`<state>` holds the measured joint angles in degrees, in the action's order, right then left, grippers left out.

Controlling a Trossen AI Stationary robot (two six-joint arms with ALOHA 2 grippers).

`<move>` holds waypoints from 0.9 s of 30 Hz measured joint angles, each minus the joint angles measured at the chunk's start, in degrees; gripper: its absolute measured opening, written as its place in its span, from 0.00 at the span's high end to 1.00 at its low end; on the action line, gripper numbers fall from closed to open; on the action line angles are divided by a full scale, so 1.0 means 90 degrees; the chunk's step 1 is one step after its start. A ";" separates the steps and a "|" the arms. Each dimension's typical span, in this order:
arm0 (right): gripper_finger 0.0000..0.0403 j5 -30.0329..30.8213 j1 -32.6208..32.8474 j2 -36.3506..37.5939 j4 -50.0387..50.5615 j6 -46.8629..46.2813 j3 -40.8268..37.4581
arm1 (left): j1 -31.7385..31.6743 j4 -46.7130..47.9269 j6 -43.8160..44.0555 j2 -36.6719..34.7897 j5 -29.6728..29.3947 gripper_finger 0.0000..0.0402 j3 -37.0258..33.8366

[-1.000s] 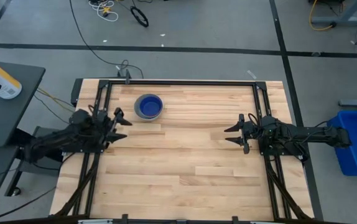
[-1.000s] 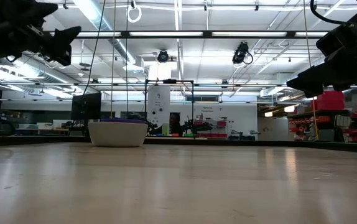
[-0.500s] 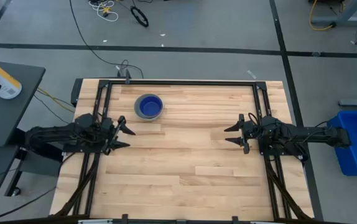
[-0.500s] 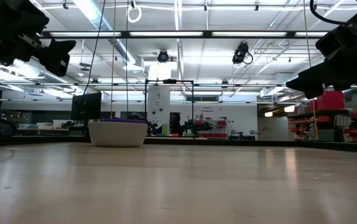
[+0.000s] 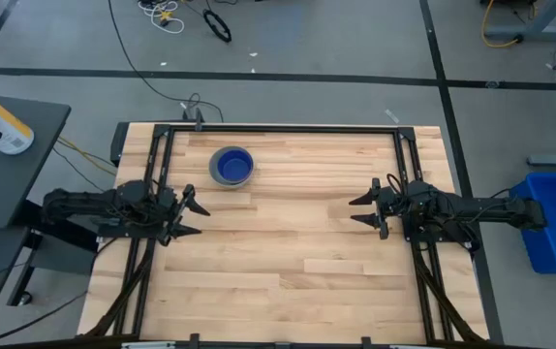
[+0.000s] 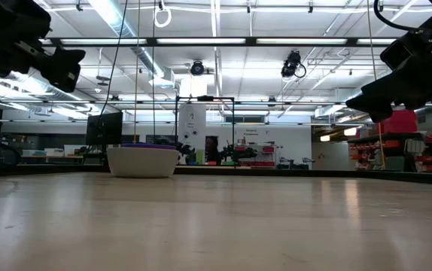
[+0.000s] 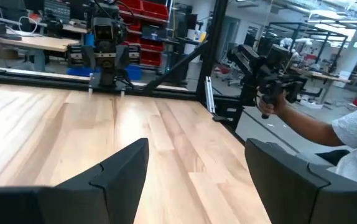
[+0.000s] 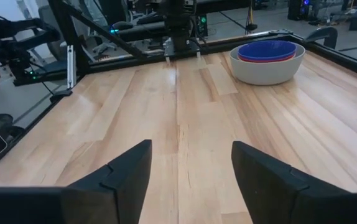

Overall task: Nest bowls inside each other
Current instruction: Return to Home Position

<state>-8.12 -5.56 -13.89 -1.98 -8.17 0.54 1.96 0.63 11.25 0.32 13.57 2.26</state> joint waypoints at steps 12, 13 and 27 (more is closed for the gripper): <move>0.38 0.0000 0.0000 0.0000 0.0000 0.0001 0.0001 | 0.0403 -0.0124 -0.0191 0.0000 -0.0201 0.31 -0.0002; 0.37 0.0000 0.0000 0.0000 0.0000 0.0001 0.0001 | 0.0412 -0.0132 -0.0194 0.0000 -0.0148 0.31 -0.0002; 0.33 0.0000 0.0000 0.0000 0.0000 0.0001 -0.0001 | 0.0413 -0.0146 -0.0019 0.0000 0.0285 0.31 -0.0002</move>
<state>-8.12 -5.56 -13.89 -1.98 -8.16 0.54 5.67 -0.69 11.07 0.32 16.14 2.24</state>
